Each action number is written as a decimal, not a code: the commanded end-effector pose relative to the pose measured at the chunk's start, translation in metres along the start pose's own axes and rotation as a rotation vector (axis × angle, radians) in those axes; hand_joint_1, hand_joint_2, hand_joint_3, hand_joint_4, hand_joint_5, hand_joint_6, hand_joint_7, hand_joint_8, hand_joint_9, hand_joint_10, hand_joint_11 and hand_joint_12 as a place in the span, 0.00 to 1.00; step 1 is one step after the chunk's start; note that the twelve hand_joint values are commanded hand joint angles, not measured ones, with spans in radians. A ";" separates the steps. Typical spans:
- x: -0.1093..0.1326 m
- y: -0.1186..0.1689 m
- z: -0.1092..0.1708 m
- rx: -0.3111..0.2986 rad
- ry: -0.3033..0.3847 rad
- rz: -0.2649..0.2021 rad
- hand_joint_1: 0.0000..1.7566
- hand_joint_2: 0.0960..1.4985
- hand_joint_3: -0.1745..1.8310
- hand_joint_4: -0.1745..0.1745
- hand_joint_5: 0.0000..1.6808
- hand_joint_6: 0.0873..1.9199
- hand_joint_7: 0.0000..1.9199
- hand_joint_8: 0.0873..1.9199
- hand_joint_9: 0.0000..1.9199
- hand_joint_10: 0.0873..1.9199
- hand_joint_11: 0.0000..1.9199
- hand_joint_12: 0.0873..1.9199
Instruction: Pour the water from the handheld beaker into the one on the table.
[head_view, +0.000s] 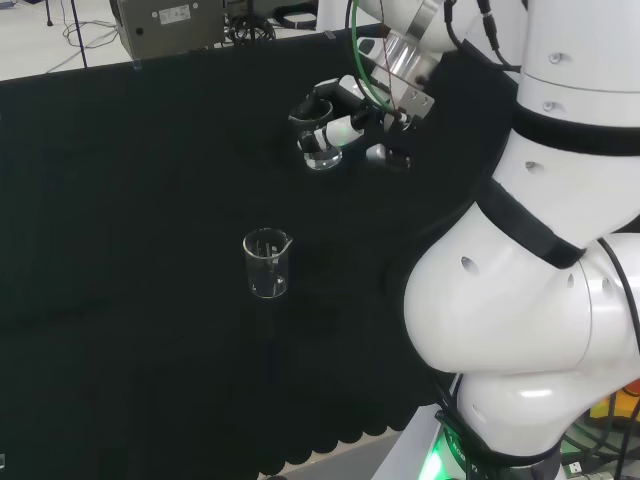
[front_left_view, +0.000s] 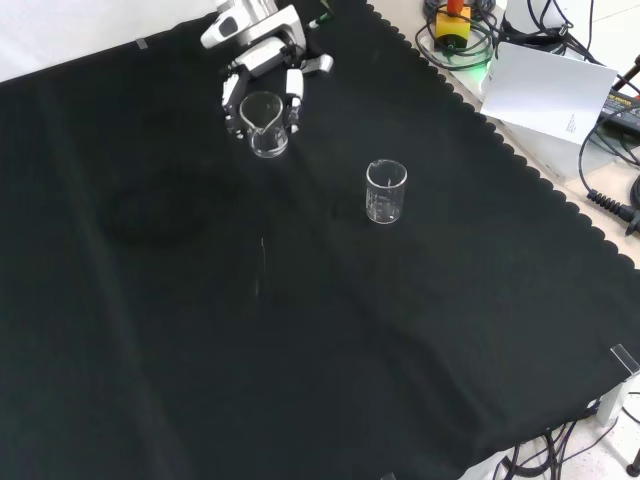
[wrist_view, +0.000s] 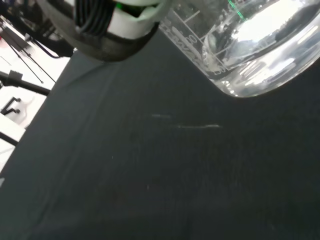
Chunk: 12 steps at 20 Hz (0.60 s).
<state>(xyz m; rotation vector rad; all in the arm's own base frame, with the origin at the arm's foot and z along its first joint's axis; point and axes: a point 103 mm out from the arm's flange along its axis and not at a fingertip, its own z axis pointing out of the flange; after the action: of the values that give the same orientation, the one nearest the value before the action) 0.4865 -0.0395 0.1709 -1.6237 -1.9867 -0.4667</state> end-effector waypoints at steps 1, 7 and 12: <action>0.019 -0.042 -0.019 0.040 -0.084 0.026 0.80 0.70 0.00 0.19 0.65 0.43 0.60 0.37 0.73 0.18 0.60 0.47; 0.038 -0.062 -0.034 0.069 -0.155 0.024 0.80 0.70 0.00 0.19 0.65 0.42 0.61 0.36 0.73 0.19 0.60 0.48; 0.052 -0.083 -0.030 0.123 -0.239 0.030 0.80 0.70 0.00 0.19 0.65 0.42 0.61 0.36 0.72 0.19 0.60 0.48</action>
<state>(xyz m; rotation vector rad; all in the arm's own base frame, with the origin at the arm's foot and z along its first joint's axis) 0.4457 -0.0446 0.2238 -1.6815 -2.0734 -0.3306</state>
